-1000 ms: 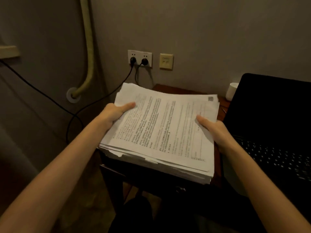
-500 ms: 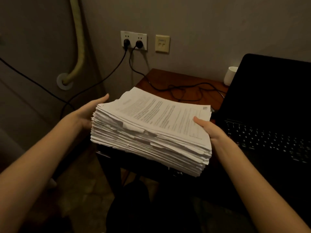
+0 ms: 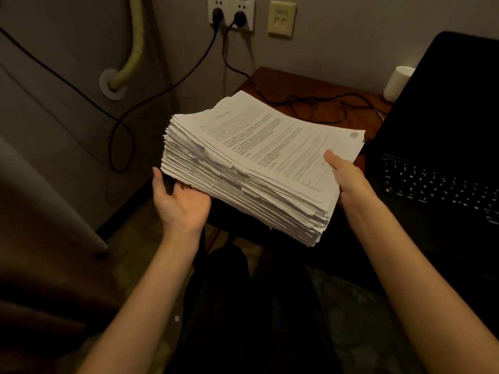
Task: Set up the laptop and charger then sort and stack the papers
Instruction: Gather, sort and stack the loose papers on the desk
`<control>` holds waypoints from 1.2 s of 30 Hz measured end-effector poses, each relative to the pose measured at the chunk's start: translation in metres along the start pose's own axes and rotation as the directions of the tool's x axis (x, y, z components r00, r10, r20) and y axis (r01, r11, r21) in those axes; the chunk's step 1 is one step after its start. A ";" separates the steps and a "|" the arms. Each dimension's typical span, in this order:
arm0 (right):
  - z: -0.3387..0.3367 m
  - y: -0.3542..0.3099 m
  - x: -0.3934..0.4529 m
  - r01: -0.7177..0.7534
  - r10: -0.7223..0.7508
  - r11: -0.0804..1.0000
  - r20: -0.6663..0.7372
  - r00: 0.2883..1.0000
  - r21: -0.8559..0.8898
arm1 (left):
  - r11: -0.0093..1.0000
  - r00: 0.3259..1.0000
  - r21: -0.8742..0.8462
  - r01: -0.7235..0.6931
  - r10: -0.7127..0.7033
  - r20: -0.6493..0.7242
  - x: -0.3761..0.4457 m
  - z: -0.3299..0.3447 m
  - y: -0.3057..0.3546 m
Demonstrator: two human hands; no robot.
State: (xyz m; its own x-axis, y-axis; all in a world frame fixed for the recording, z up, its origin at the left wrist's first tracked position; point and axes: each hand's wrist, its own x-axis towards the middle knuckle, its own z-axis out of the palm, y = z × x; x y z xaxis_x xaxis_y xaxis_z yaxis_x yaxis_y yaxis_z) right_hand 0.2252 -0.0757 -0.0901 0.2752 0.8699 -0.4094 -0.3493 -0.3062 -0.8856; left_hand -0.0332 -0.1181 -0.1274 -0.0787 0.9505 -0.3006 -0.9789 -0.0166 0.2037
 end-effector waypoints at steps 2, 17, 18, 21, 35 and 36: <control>0.000 0.006 -0.011 0.003 -0.003 1.000 -0.023 1.000 -0.024 | 0.994 0.997 -0.104 -0.043 0.035 -0.075 -0.009 -0.001 -0.007; 0.023 0.082 -0.118 0.018 -0.003 0.986 -0.092 0.996 0.167 | 0.627 0.995 0.779 -0.031 0.090 -0.033 -0.056 -0.018 -0.012; 0.021 0.085 -0.121 -0.017 0.022 0.988 -0.031 0.999 0.154 | 0.604 0.996 0.797 -0.025 0.084 -0.033 -0.056 -0.017 -0.004; 0.007 0.083 -0.126 -0.070 0.053 0.989 0.128 0.990 0.131 | 0.547 0.999 0.837 -0.029 0.040 0.008 -0.050 -0.015 0.017; 0.008 0.099 -0.139 -0.094 0.076 0.995 0.336 0.939 0.038 | 0.233 0.915 0.937 0.260 -0.371 -0.162 -0.018 0.002 0.093; 0.010 0.103 -0.141 -0.092 0.067 0.993 0.313 0.947 0.067 | 0.177 0.908 0.954 0.240 -0.390 -0.156 -0.025 0.003 0.094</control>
State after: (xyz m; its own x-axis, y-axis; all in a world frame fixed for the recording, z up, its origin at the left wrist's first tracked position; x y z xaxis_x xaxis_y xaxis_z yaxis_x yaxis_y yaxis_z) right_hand 0.1414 -0.2258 -0.1216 -0.0434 0.9247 -0.3781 -0.4325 -0.3586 -0.8273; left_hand -0.1224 -0.1423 -0.0975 0.2808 0.8206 -0.4977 -0.0121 0.5216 0.8531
